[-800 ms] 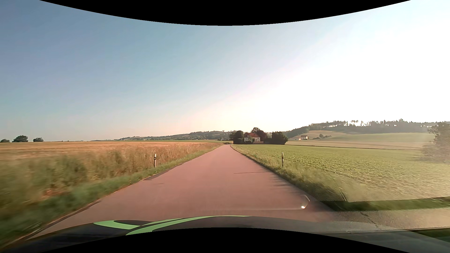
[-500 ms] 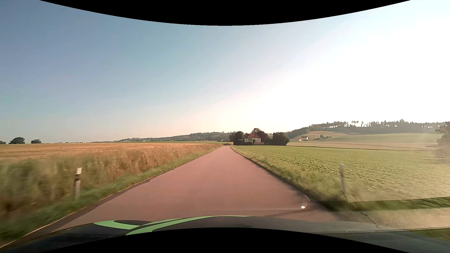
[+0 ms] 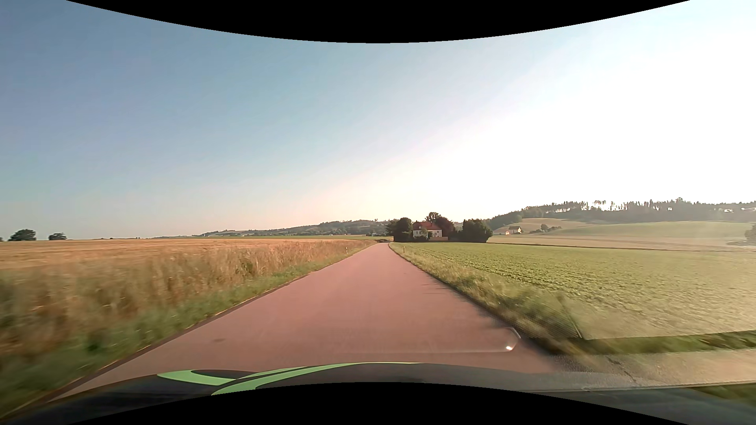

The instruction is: Follow the waypoints while adhering to traffic rules and regulations

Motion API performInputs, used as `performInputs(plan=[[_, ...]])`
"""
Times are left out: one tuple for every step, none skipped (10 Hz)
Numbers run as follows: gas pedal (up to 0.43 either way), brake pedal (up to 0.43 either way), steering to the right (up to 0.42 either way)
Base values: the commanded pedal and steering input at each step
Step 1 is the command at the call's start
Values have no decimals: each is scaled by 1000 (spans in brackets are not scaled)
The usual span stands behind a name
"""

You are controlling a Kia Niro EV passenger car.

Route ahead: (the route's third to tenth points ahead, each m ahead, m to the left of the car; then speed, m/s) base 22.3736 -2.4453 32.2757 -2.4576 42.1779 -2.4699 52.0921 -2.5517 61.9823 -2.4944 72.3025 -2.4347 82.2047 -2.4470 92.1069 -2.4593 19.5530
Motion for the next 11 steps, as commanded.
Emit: performInputs(plan=[[130, 0, -6], [130, 0, -4], [130, 0, -2], [130, 0, -1], [130, 0, -1], [130, 0, -1], [130, 0, -1], [130, 0, -1], [130, 0, -1], [130, 0, -2], [130, 0, -2]])
